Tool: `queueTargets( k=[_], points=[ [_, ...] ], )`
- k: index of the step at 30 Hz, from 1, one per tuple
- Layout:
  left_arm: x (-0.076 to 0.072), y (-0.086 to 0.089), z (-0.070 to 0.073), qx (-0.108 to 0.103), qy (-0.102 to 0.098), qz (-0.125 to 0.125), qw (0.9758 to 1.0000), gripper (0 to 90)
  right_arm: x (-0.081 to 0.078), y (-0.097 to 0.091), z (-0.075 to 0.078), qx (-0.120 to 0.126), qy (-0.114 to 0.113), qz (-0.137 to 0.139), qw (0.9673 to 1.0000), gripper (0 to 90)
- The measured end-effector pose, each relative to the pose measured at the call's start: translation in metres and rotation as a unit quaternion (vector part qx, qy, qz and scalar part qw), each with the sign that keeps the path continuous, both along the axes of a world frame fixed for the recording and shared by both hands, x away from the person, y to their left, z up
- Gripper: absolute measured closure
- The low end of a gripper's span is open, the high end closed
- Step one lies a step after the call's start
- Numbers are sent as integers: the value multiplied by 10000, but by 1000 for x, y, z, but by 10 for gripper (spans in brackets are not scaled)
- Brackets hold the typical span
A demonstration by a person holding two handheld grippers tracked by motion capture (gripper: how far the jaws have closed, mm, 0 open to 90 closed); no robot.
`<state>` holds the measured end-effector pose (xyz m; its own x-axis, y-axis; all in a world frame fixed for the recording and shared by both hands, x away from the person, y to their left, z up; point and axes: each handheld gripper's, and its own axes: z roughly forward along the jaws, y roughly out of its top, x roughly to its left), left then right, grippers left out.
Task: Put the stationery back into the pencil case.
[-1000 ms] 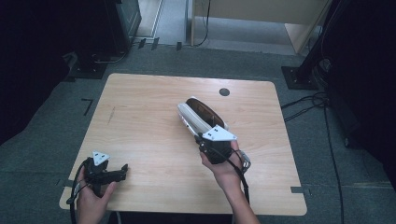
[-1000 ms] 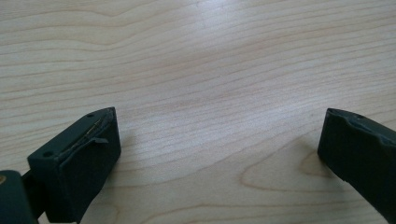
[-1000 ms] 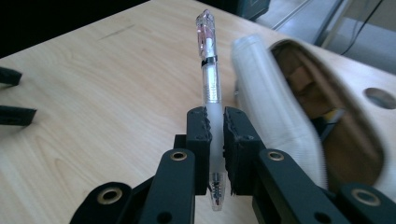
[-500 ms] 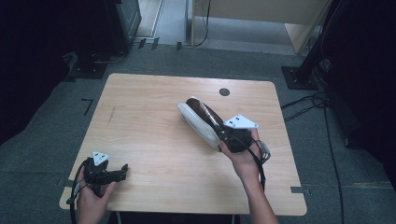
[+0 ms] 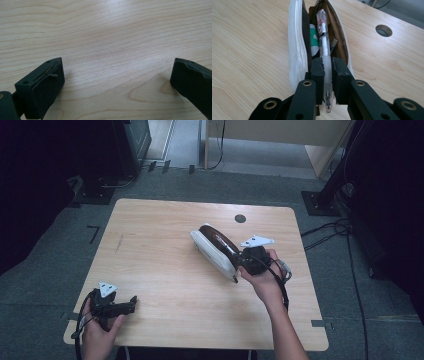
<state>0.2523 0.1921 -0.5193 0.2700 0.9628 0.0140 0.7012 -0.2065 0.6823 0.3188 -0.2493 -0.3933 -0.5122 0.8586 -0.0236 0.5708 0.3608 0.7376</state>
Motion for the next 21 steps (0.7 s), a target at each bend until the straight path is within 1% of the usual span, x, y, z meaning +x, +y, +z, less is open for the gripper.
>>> queueTargets(
  k=[2,4,8,10,12,14,17,18,21],
  points=[
    [0,0,0,-5,-3,9,10000,0,3,2,1,-25,12,-5,10000,809],
    [0,0,0,-9,-3,9,10000,0,7,4,2,-44,101,11,9999,808],
    [0,0,0,-8,-3,9,10000,0,17,10,5,-103,166,44,9998,809],
    [0,0,0,-9,-4,9,10000,0,22,13,6,-98,143,60,9998,820],
    [0,0,0,-5,-6,10,10000,0,26,17,5,-65,158,47,9998,886],
    [0,0,0,-7,-3,6,10000,0,31,20,4,-112,155,46,9998,888],
    [0,0,0,-12,-1,9,10000,0,38,24,2,-91,116,35,9999,886],
    [0,0,0,-14,-3,11,10000,0,39,24,1,-79,135,24,9999,886],
    [0,0,0,-11,-2,8,10000,0,40,24,2,-26,95,-4,10000,865]
  ],
)
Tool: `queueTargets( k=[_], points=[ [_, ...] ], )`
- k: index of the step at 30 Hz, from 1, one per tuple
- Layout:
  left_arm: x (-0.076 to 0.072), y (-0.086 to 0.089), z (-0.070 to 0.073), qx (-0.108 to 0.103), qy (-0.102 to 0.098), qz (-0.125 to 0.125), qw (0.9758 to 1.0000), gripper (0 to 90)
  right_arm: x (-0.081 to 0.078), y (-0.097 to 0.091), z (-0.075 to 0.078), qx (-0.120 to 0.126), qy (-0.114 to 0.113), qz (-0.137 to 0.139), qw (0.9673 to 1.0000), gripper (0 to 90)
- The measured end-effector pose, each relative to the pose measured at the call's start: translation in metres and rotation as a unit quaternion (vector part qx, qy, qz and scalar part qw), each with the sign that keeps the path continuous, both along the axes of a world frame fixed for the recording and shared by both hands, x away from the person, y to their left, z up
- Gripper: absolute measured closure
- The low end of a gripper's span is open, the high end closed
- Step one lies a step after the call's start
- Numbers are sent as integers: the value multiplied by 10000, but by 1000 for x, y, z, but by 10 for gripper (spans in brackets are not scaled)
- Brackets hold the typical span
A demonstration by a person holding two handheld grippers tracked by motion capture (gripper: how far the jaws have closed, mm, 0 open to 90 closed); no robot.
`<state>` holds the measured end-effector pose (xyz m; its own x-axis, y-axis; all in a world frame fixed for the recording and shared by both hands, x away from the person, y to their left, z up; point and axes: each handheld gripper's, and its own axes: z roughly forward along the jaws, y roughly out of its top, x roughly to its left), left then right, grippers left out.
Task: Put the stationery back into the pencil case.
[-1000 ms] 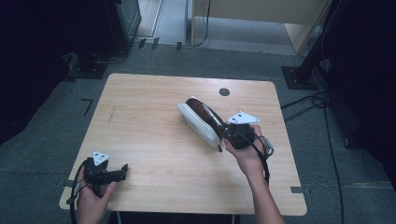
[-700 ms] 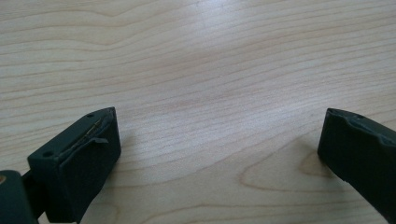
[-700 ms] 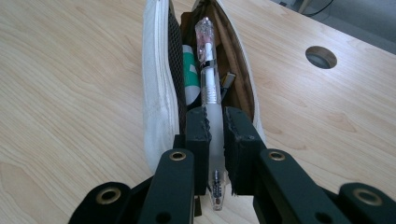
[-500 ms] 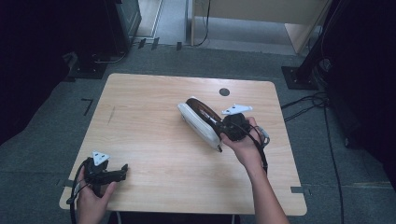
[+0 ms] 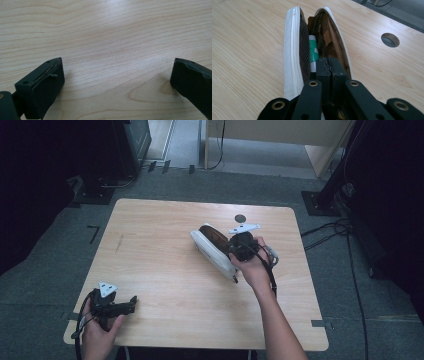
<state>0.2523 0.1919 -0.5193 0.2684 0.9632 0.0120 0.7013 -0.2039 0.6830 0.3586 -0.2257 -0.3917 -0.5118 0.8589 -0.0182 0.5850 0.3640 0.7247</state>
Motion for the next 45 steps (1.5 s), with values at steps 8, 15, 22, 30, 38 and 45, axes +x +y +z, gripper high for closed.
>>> queueTargets(
  k=[8,15,22,30,38,45],
  points=[
    [0,0,0,0,1,0,10000,0,-38,-27,0,323,-244,-193,9990,848],
    [0,0,0,-4,3,1,10000,0,-71,-51,-29,590,-187,-469,9970,836],
    [0,0,0,-4,2,3,10000,0,-71,-50,-47,576,11,-552,9968,778],
    [0,0,0,-3,2,2,10000,0,-62,-45,-56,594,160,-612,9962,824],
    [0,0,0,0,5,0,10000,0,-48,-34,-38,467,-48,-547,9974,900],
    [0,0,0,0,1,1,10000,0,-26,-15,-17,297,-199,-386,9986,900]
  ],
)
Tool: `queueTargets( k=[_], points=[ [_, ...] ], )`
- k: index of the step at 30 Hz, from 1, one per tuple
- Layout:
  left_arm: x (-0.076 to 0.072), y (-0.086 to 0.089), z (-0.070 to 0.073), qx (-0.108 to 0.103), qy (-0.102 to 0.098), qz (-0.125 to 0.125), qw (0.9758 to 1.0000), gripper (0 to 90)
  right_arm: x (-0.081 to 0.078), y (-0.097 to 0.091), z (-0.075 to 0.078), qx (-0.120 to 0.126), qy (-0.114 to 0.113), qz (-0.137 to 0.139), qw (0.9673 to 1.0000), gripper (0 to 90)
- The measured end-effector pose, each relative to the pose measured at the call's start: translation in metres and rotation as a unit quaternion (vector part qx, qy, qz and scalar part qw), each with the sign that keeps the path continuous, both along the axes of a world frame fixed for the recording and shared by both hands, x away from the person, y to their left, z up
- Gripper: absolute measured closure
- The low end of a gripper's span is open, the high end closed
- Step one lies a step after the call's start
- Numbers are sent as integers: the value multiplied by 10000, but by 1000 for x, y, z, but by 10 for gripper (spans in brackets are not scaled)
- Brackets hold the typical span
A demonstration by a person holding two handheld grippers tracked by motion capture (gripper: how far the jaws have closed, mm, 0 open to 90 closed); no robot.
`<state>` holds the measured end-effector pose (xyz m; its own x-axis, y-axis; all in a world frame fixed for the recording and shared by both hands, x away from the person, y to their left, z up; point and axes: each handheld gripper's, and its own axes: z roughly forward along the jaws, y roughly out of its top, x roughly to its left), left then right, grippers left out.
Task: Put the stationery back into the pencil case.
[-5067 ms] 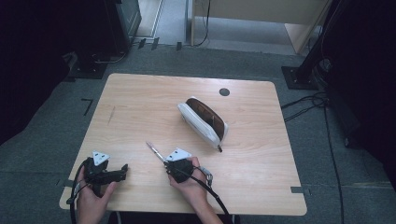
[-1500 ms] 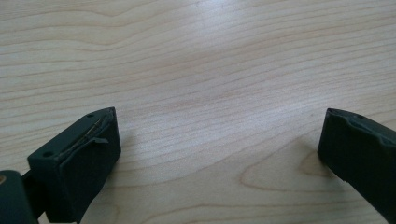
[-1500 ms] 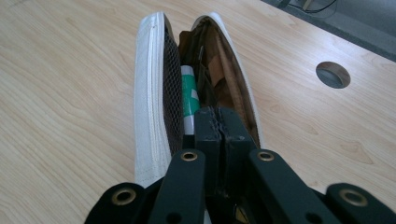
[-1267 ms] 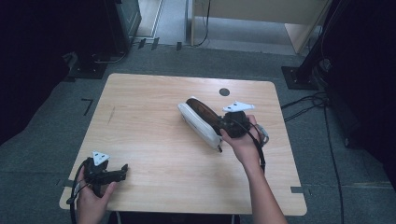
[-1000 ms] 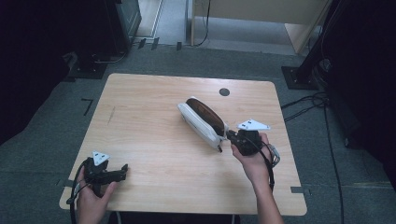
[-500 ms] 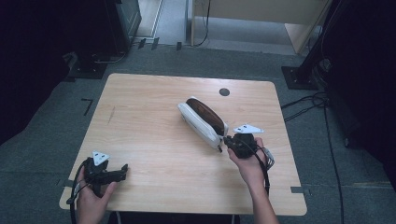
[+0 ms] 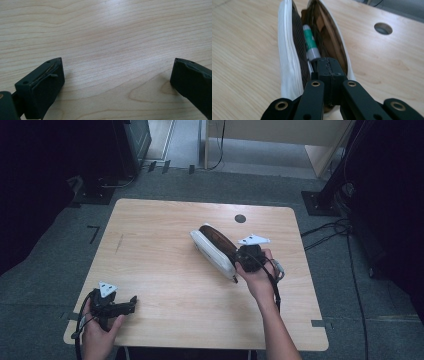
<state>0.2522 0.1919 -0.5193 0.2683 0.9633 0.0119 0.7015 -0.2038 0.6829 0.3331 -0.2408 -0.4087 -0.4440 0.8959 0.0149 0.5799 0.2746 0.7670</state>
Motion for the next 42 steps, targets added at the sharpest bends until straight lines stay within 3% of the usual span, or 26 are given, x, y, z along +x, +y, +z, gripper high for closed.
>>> queueTargets(
  k=[6,11,15,18,23,28,42],
  points=[
    [0,0,0,0,1,-1,10000,0,-10,-5,6,140,-195,-31,9997,900],
    [0,0,0,-7,-5,7,10000,0,-25,-20,7,415,-356,-70,9985,756],
    [0,0,0,-3,1,1,10000,0,-36,-31,7,587,-365,-44,9976,544],
    [0,0,0,-8,-6,7,10000,0,-44,-38,5,634,-372,-34,9973,337],
    [0,0,0,-1,-1,1,10000,0,-56,-54,2,736,-438,-328,9958,0],
    [0,0,0,1,0,-1,10000,0,-67,-71,-7,784,-463,-430,9949,0],
    [0,0,0,-2,1,1,10000,0,-89,-107,-45,792,-147,-798,9936,0]
  ],
)
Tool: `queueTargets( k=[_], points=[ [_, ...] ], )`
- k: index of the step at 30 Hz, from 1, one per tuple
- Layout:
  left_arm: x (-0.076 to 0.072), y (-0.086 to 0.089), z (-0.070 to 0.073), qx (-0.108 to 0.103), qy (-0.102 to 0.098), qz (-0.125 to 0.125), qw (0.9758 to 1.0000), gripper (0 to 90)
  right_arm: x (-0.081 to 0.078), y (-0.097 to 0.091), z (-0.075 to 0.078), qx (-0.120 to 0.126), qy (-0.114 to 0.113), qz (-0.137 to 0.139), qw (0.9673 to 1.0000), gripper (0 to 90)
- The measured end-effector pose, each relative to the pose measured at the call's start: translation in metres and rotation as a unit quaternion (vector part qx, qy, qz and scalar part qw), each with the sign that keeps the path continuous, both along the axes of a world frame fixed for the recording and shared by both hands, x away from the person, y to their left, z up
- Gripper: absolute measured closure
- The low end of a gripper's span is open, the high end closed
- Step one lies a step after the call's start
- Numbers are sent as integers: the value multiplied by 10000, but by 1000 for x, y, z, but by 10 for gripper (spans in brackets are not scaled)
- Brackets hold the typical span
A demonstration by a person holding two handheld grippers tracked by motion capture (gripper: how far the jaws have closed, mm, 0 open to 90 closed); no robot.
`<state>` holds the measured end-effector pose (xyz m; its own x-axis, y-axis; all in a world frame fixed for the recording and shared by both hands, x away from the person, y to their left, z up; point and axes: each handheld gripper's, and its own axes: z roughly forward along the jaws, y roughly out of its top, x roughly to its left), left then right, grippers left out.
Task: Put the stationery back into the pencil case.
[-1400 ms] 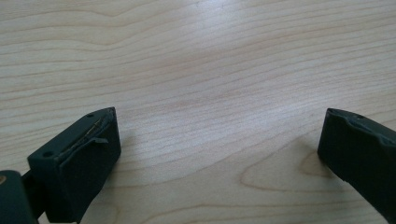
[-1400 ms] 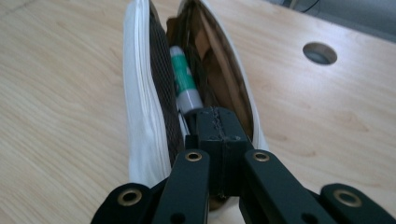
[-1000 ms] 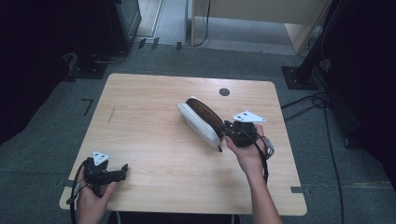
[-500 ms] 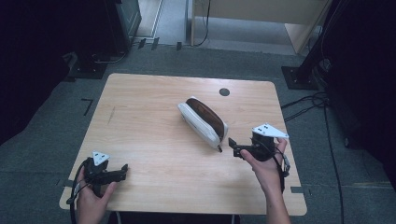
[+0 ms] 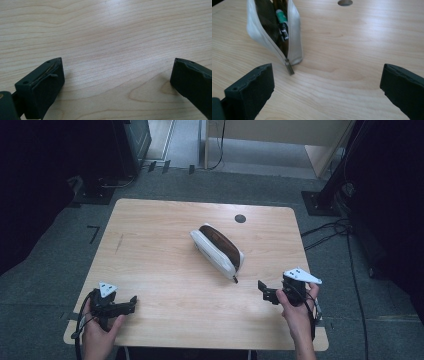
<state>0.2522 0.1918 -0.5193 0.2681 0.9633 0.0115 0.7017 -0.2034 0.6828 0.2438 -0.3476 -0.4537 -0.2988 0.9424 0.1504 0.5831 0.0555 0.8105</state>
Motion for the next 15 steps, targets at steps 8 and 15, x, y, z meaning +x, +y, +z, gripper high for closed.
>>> queueTargets(
  k=[8,15],
  points=[
    [0,0,0,0,0,-2,10000,0,-10,-16,-26,-37,243,-212,9995,0],
    [0,0,0,5,-1,-2,10000,0,-17,-27,-44,-124,445,-330,9984,0]
  ],
)
